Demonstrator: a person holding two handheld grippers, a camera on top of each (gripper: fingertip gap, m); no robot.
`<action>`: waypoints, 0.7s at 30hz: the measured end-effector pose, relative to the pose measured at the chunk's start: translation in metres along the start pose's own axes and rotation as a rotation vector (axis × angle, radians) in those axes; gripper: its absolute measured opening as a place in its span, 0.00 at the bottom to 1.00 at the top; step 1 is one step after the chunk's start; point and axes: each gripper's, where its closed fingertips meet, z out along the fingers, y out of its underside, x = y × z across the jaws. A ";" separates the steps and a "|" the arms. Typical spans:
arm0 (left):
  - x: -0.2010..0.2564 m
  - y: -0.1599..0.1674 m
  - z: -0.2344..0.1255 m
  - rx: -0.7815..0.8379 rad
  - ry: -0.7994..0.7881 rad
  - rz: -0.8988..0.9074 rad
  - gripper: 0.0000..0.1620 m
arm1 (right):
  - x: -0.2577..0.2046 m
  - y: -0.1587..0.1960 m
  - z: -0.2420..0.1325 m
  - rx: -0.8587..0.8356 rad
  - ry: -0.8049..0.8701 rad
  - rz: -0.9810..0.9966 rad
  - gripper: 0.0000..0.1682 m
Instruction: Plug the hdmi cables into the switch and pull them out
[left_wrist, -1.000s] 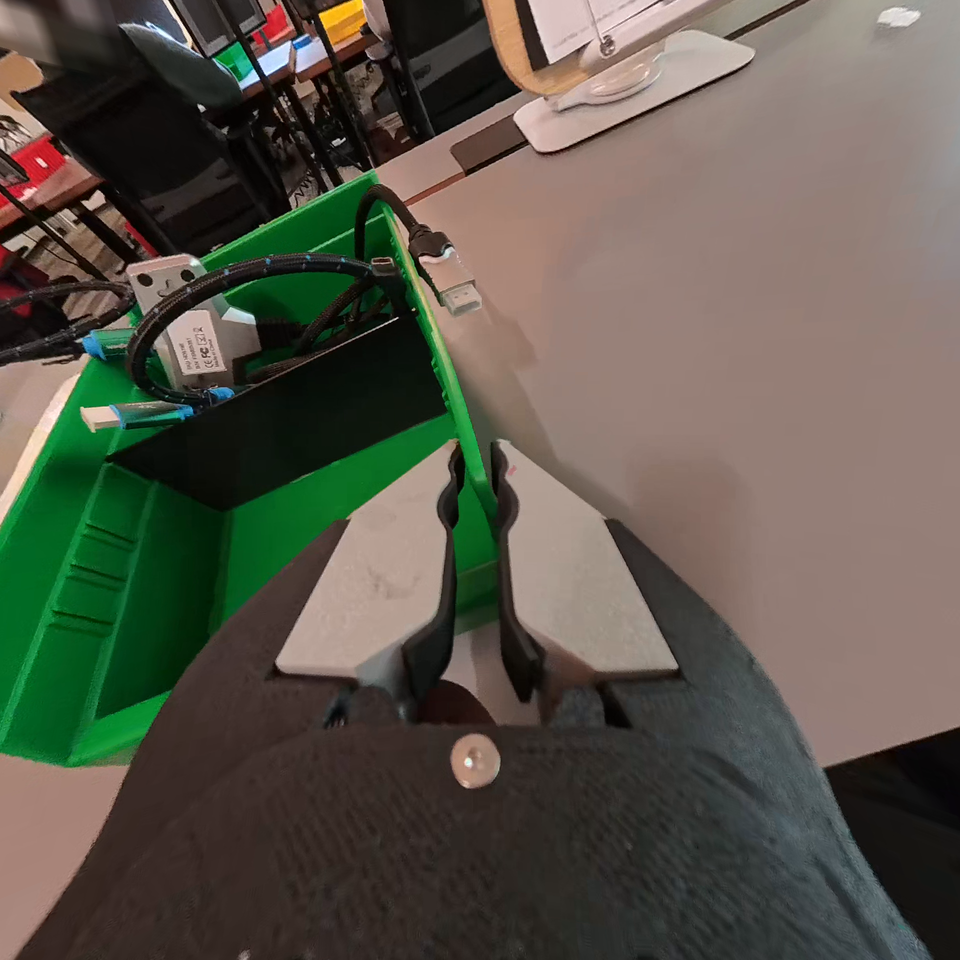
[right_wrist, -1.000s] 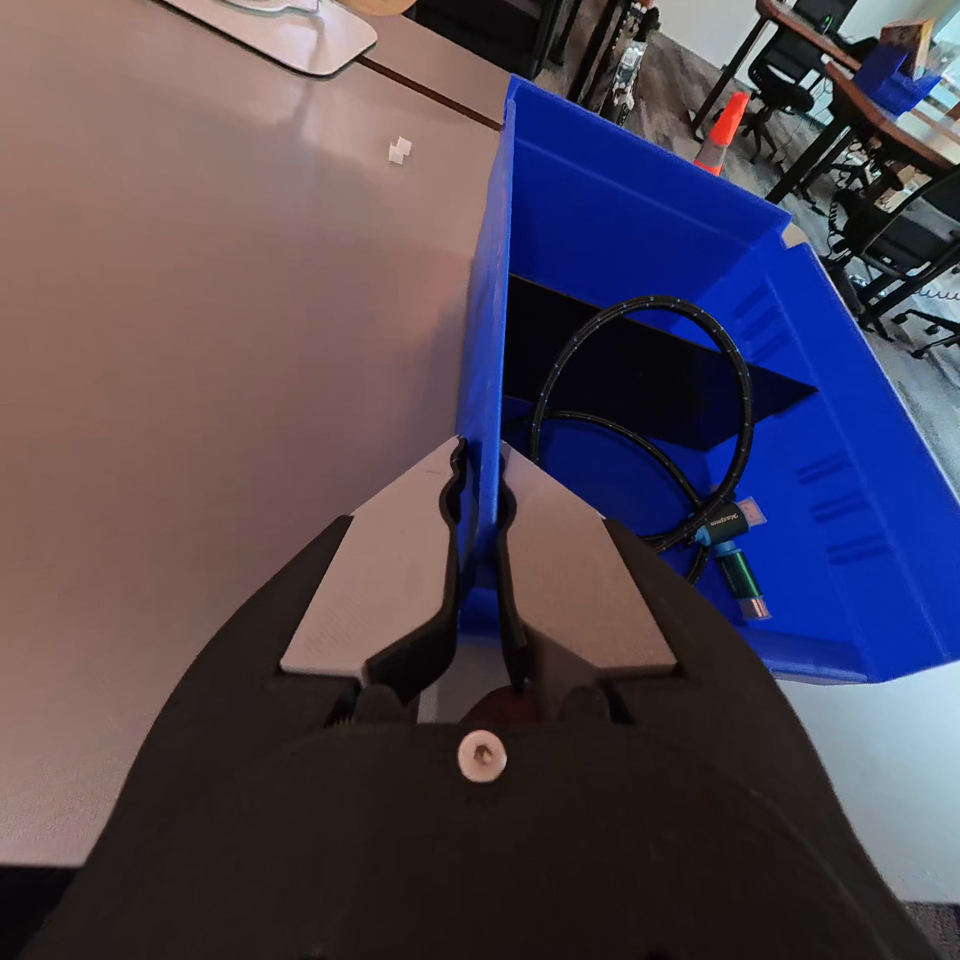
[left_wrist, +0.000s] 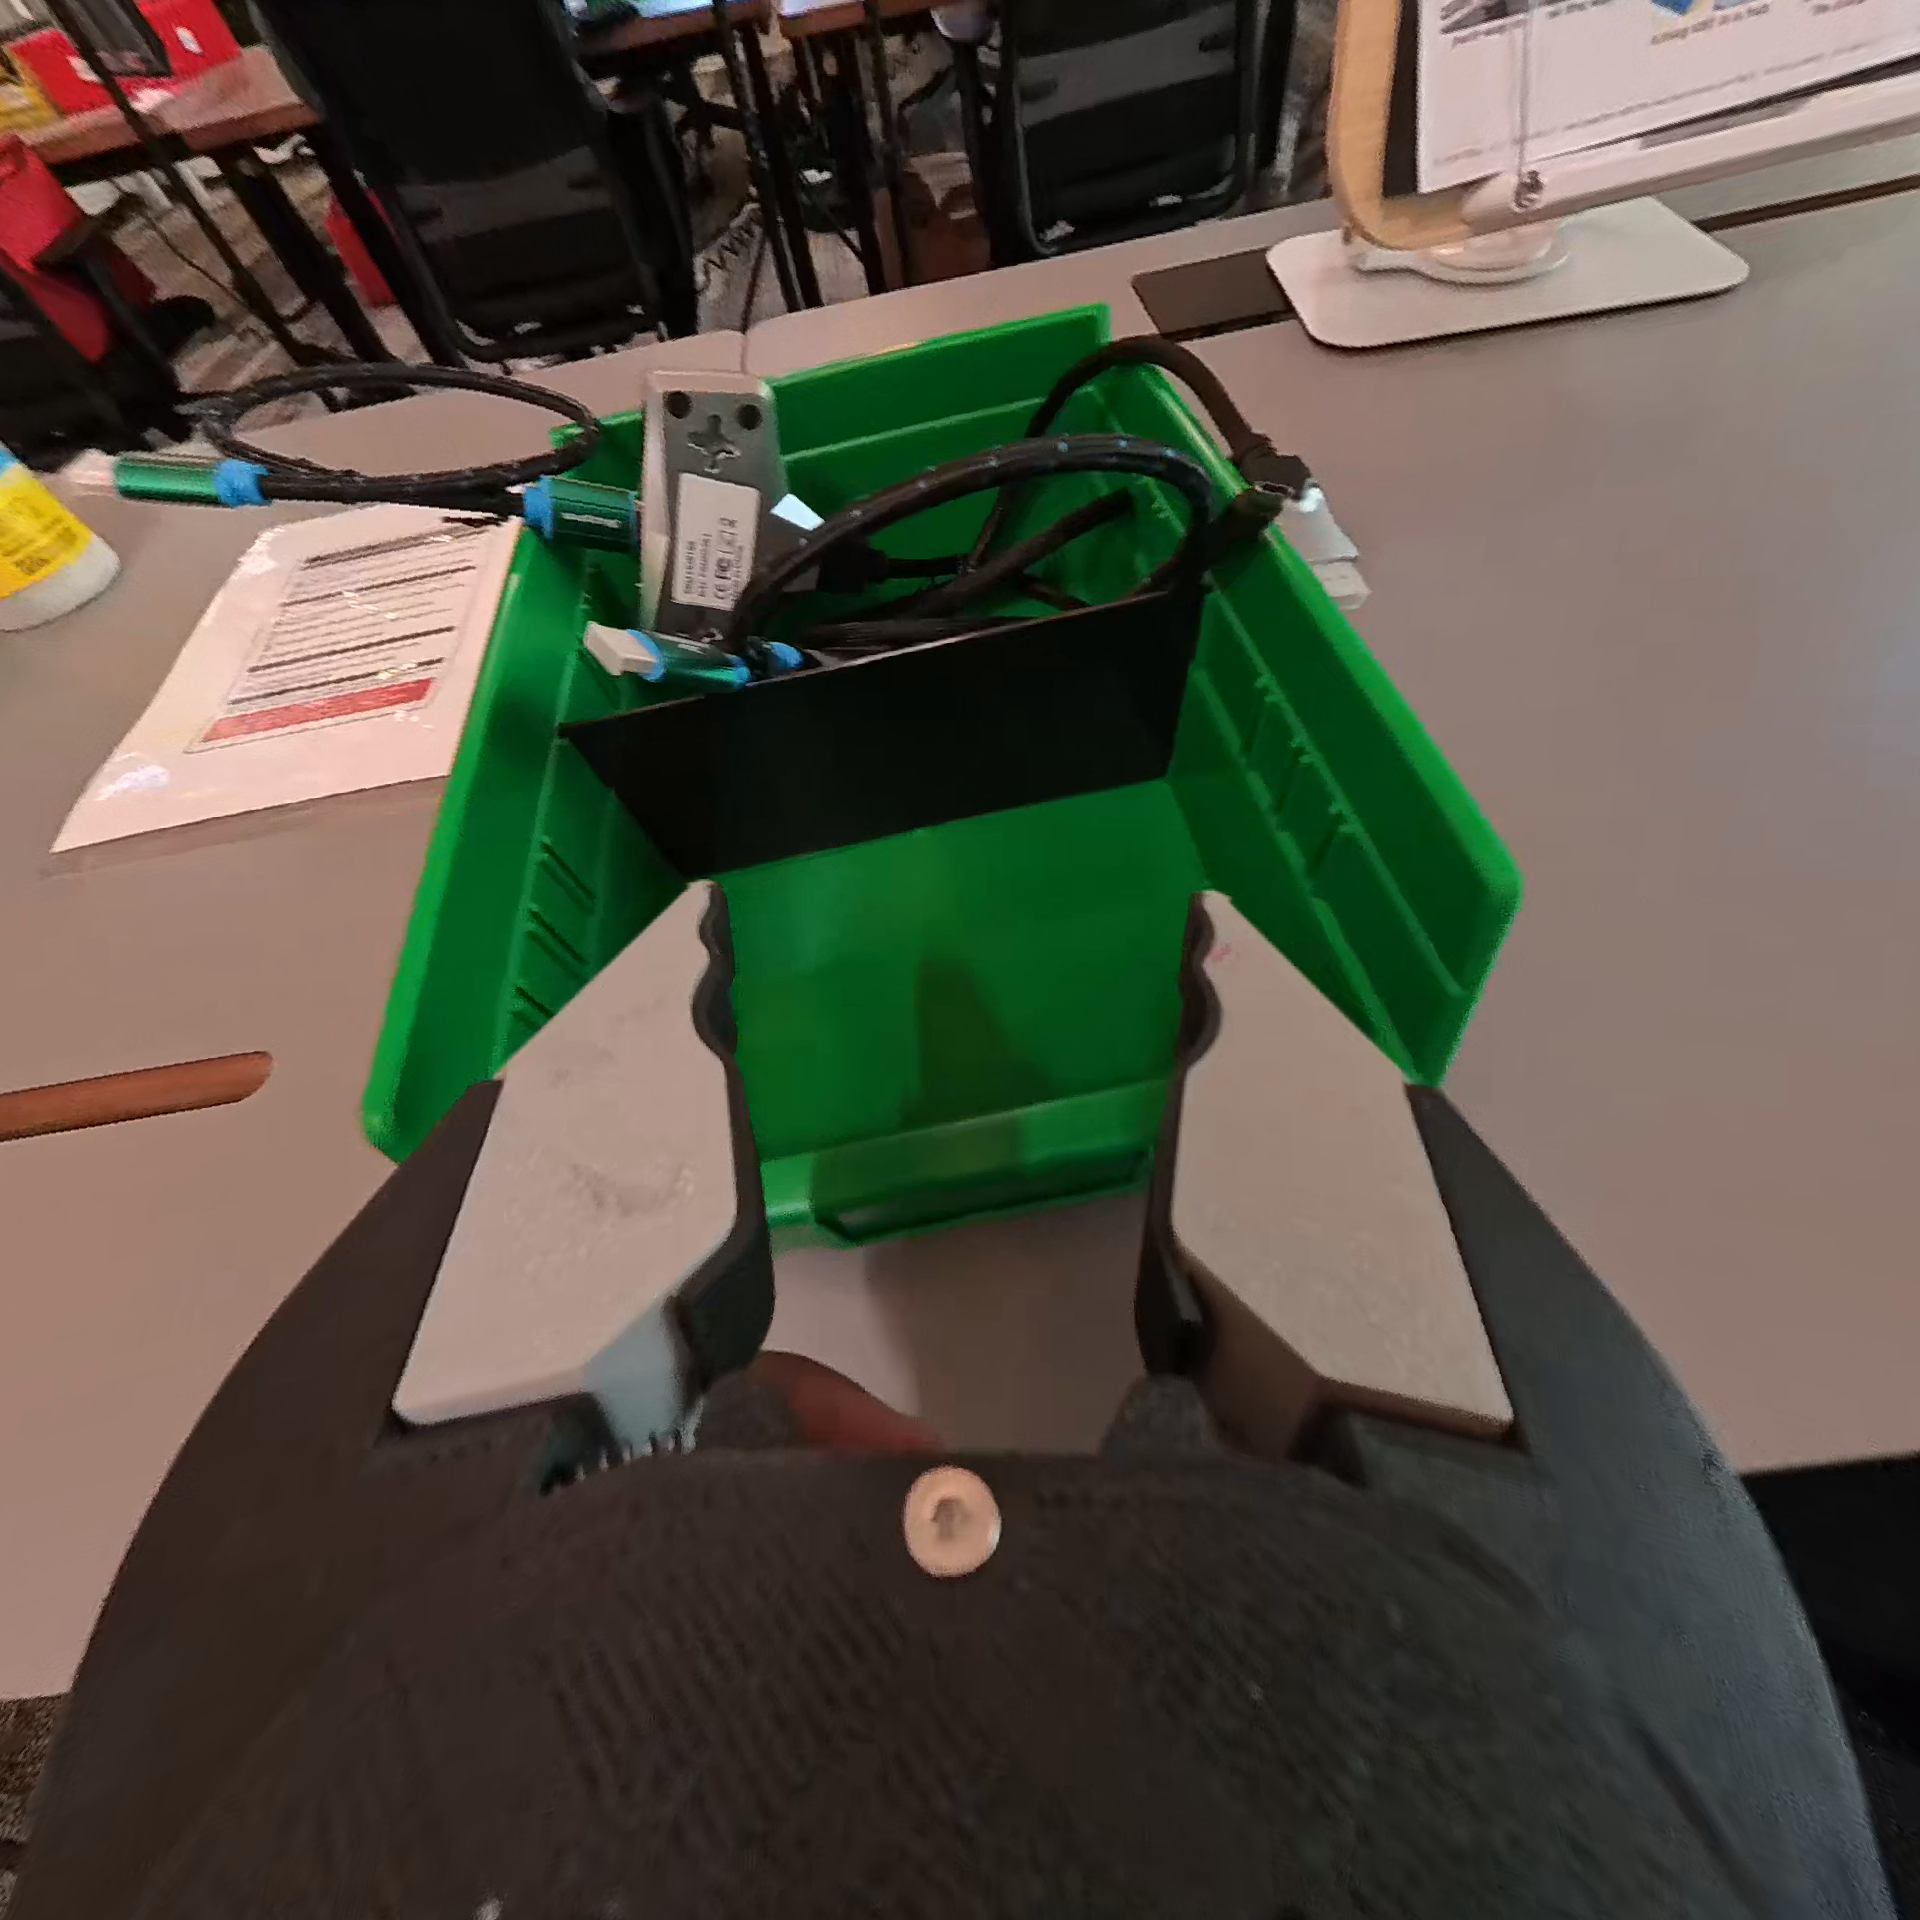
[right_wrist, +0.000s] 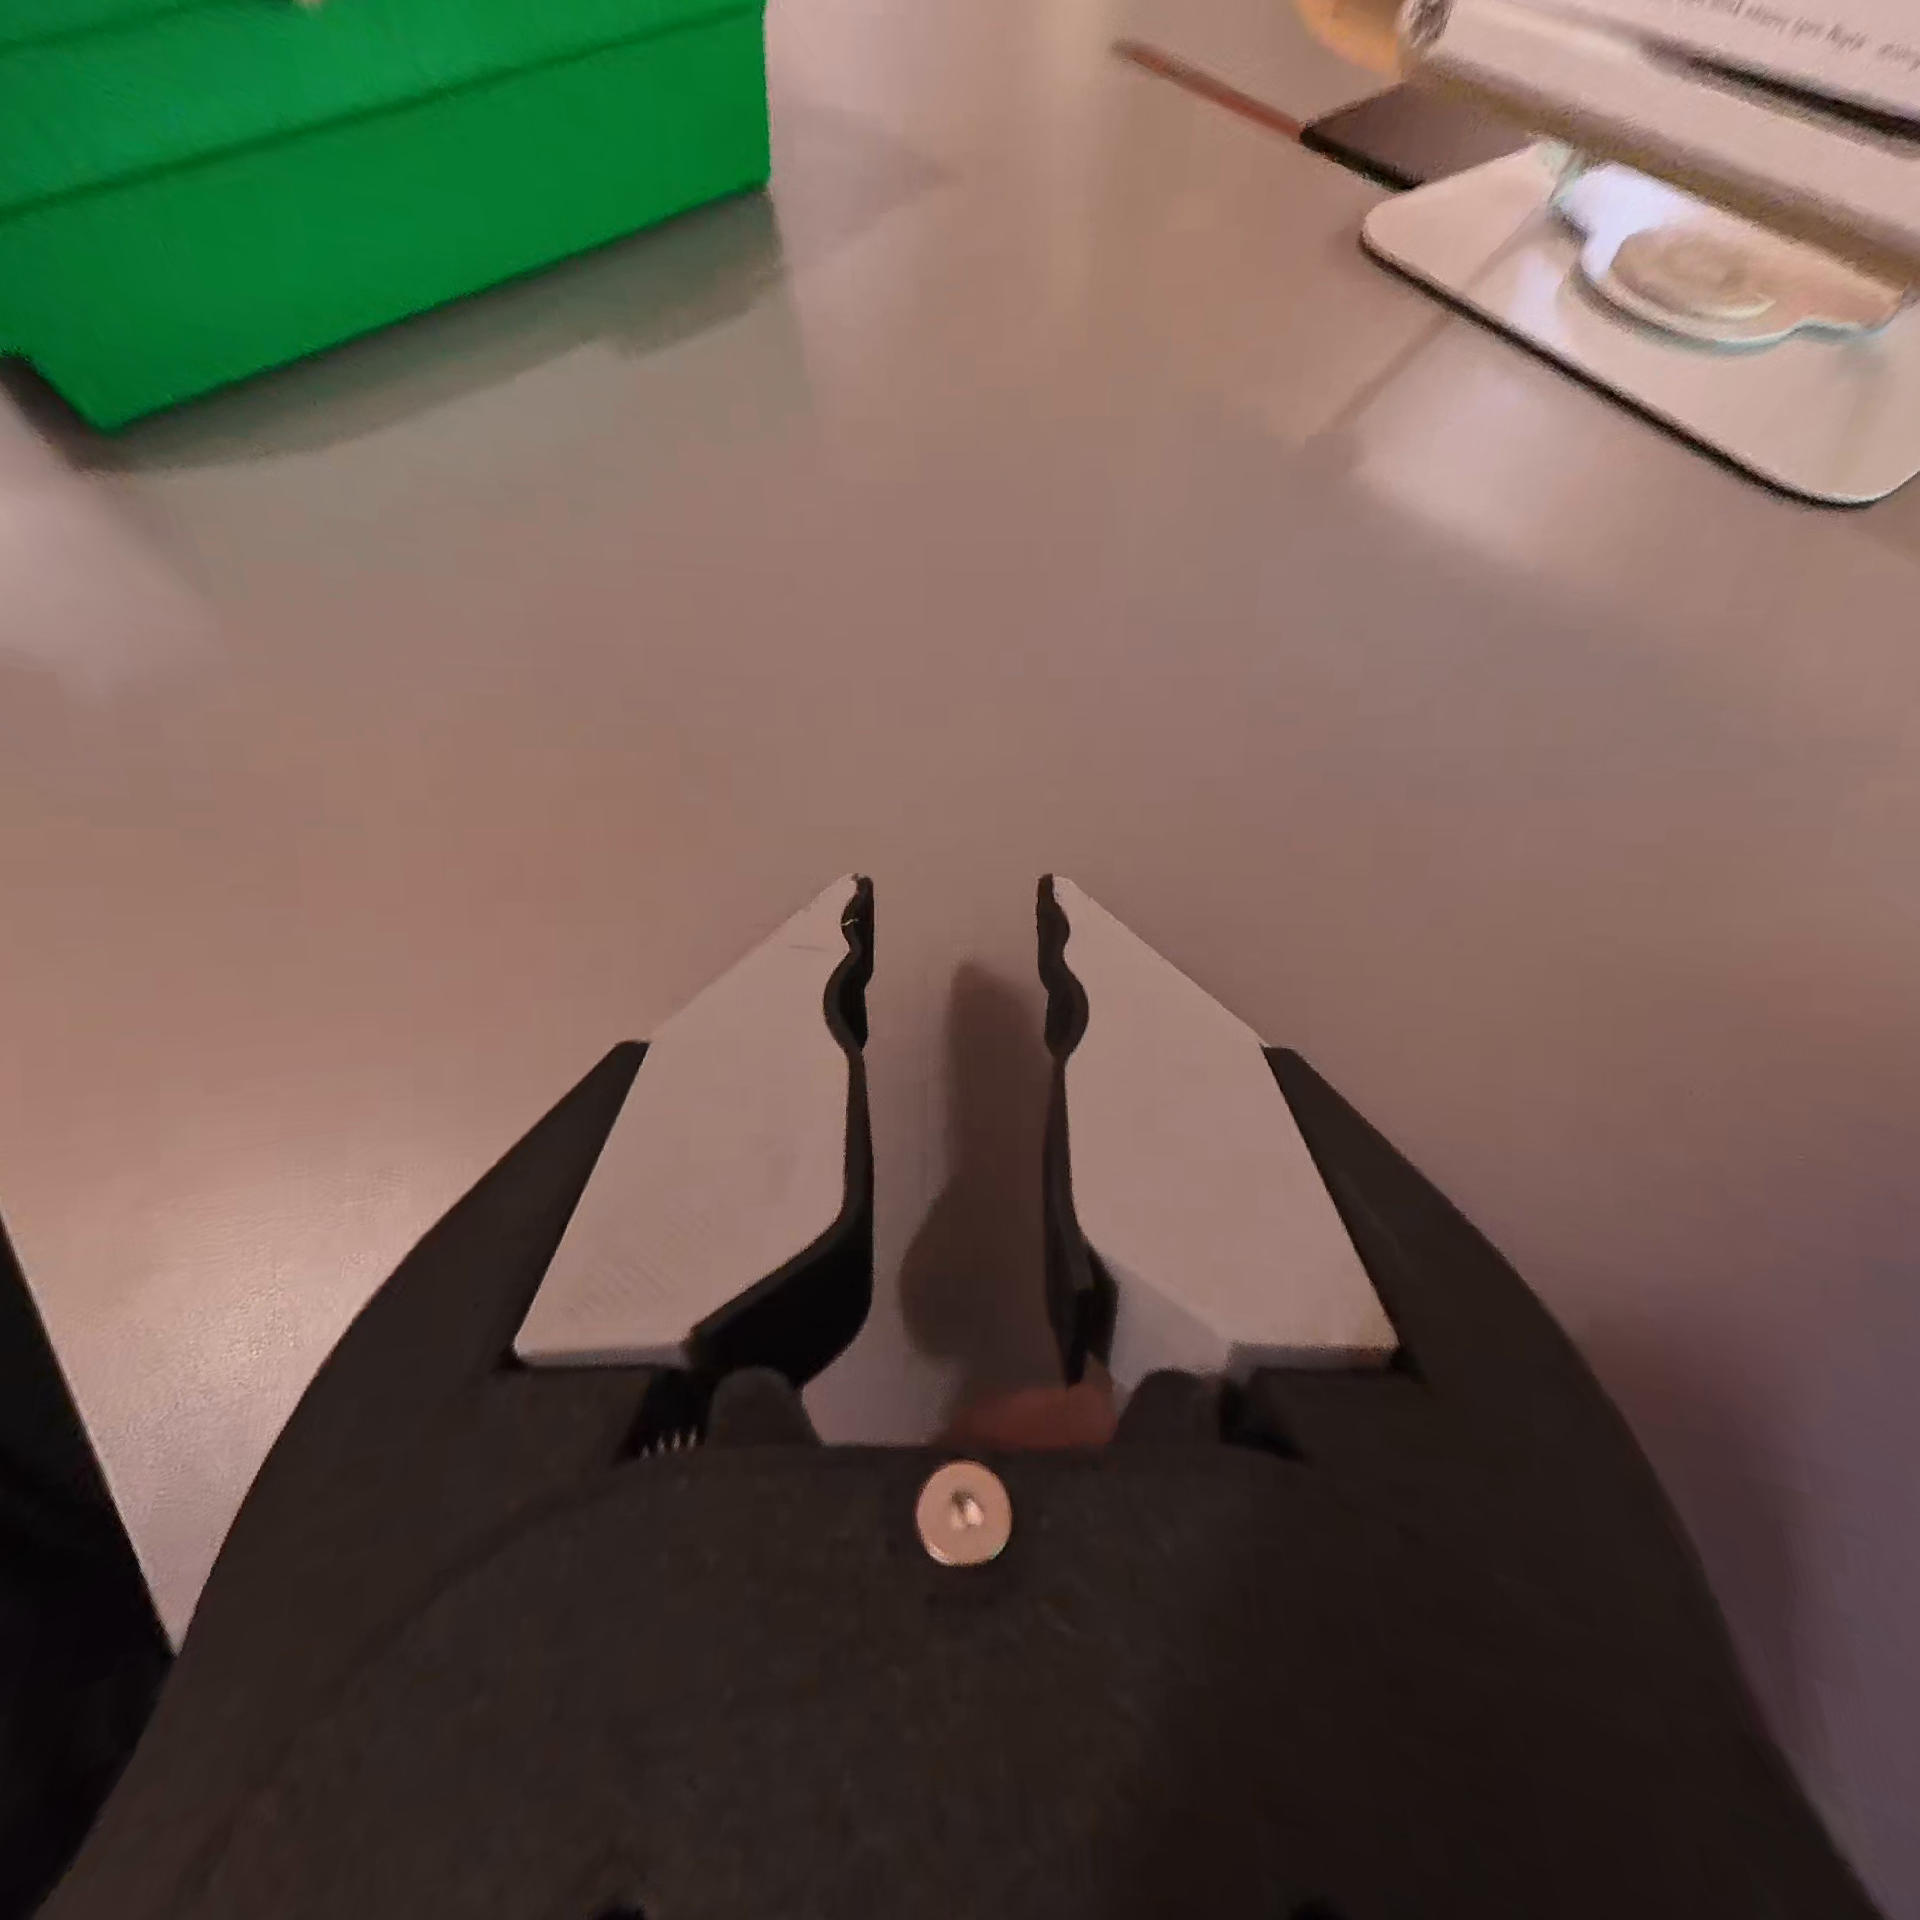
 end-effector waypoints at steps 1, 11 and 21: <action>-0.003 -0.002 0.001 0.010 -0.013 -0.002 0.52 | 0.003 -0.005 -0.002 0.037 0.003 0.023 0.17; -0.044 -0.057 0.022 0.043 -0.043 0.005 0.35 | 0.006 -0.005 -0.003 0.048 -0.104 0.179 0.19; -0.071 -0.094 0.138 -0.427 0.084 0.491 0.34 | 0.001 -0.006 -0.004 0.055 -0.111 0.143 0.18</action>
